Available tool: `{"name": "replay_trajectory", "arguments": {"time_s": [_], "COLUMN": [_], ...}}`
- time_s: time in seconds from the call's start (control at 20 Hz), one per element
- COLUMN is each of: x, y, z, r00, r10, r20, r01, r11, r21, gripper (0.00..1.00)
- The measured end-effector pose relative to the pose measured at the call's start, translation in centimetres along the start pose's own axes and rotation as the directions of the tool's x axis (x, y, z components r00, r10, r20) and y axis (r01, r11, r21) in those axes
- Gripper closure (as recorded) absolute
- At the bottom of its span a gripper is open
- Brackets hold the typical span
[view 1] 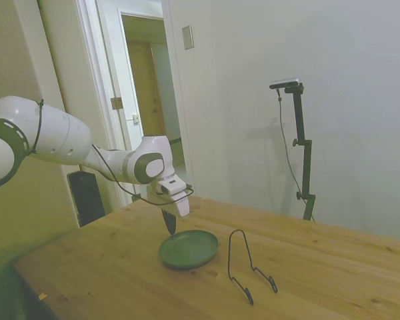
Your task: Unload the plate
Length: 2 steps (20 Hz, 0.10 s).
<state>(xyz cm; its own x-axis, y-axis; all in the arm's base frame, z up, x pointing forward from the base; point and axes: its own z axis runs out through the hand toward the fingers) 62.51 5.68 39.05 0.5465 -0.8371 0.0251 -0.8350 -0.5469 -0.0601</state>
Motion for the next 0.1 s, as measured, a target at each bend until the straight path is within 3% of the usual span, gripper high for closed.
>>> {"name": "replay_trajectory", "arguments": {"time_s": [0.1], "x": [0.20], "y": [0.35], "z": [-1.42], "r00": [1.000], "r10": [-0.005], "r20": [0.003], "r01": [0.005], "r11": [1.000], "r21": [0.003], "gripper": [0.00]}}
